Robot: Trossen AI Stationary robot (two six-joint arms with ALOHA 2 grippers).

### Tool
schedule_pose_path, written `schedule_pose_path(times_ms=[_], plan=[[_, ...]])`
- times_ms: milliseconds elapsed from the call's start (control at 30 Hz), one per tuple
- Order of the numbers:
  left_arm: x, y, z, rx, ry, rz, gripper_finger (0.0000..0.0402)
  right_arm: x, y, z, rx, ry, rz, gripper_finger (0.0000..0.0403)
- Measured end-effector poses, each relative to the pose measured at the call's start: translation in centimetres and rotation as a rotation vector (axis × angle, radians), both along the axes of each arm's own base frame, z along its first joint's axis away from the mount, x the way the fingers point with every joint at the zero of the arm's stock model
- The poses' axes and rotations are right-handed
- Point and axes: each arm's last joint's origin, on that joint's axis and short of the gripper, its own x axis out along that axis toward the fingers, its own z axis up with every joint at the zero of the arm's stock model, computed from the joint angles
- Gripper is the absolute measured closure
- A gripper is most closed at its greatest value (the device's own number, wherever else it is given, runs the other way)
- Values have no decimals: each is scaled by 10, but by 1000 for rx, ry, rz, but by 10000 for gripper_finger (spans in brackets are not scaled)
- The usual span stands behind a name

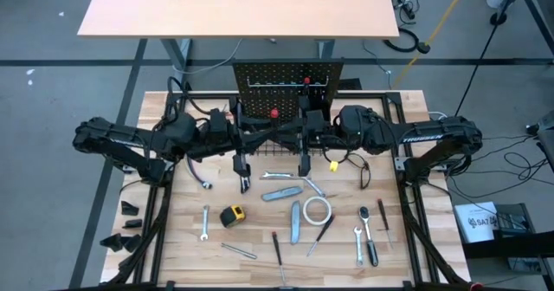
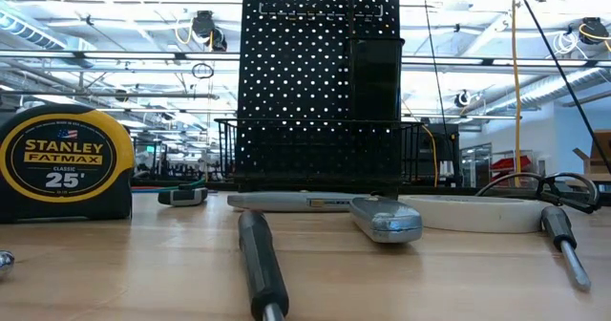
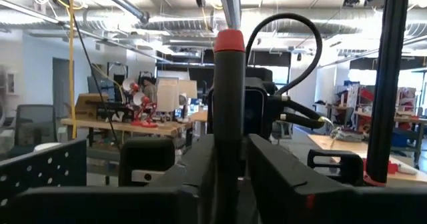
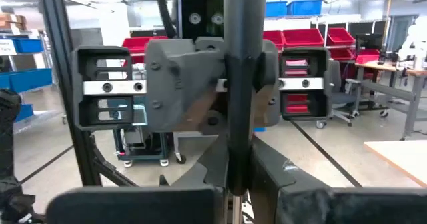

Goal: Hang tools onto peg board
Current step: Hang the nut driver onto the pegboard

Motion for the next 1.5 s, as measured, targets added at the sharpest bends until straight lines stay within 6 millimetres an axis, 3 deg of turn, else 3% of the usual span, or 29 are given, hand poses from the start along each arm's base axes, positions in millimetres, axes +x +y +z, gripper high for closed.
schedule_pose_path(times_ms=[167, 800, 933, 1067, 1200, 1400, 1500], plan=[[-6, 2, 3, -1, 12, 9, 282, 1, -3, -5, -4, 55, -32, 380], [-6, 22, 0, -42, 42, 50, 277, 2, -10, -15, -17, 152, -79, 380], [-6, 23, 0, -47, 41, 37, 298, 2, -12, -15, -17, 153, -86, 380], [-5, 23, 0, -33, 43, 17, 355, 2, -14, -15, -15, 153, -89, 380], [-5, 23, 0, -25, 43, 13, 362, 2, -15, -15, -18, 152, -92, 379], [-6, 23, 1, -27, 44, 13, 362, 1, -16, -15, -40, 159, -96, 291], [-11, 24, 4, -36, 38, 36, 362, -9, -19, -11, -56, 194, -107, 244]])
